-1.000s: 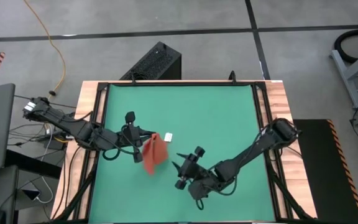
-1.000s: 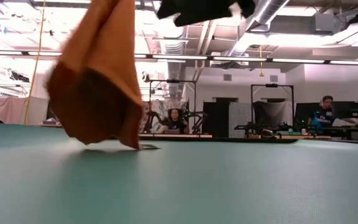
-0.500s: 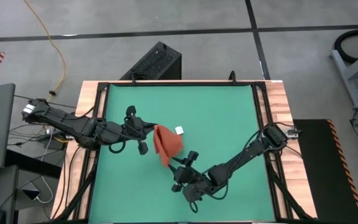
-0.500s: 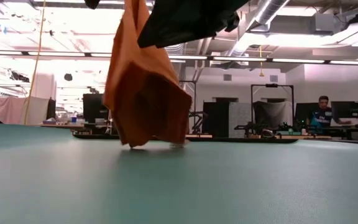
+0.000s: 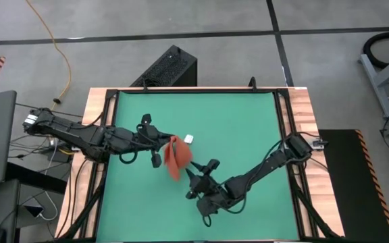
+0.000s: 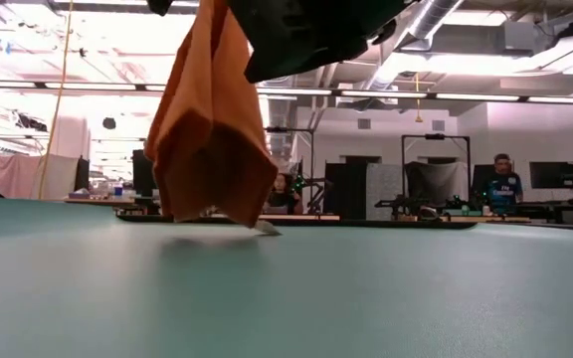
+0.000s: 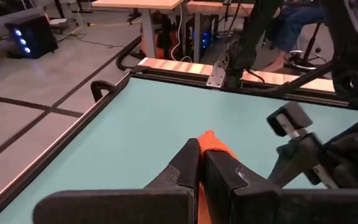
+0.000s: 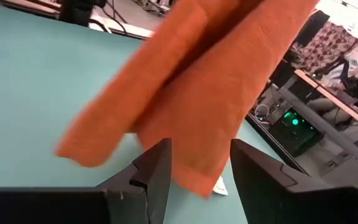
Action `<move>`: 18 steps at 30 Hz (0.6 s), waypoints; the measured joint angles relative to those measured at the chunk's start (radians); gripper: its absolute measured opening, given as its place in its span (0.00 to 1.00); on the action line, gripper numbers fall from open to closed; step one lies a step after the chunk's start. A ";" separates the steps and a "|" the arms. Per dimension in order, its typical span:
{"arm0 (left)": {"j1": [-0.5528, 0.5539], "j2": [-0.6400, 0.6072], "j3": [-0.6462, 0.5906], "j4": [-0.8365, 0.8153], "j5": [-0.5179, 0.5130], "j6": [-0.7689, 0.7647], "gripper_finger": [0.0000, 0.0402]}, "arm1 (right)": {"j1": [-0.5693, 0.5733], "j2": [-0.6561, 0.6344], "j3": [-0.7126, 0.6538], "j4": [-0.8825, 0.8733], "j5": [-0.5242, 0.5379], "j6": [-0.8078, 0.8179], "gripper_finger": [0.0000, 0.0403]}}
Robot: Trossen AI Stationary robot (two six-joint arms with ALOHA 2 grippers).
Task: Roll napkin
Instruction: Fold the orange table napkin
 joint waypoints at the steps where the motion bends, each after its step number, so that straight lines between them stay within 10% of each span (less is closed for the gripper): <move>1: 0.000 0.000 0.000 0.004 0.000 0.001 0.00 | -0.009 0.000 0.000 -0.002 -0.010 0.009 0.46; 18: 0.000 0.000 0.000 0.040 0.001 0.031 0.00 | -0.042 0.000 0.000 0.036 -0.043 0.039 0.46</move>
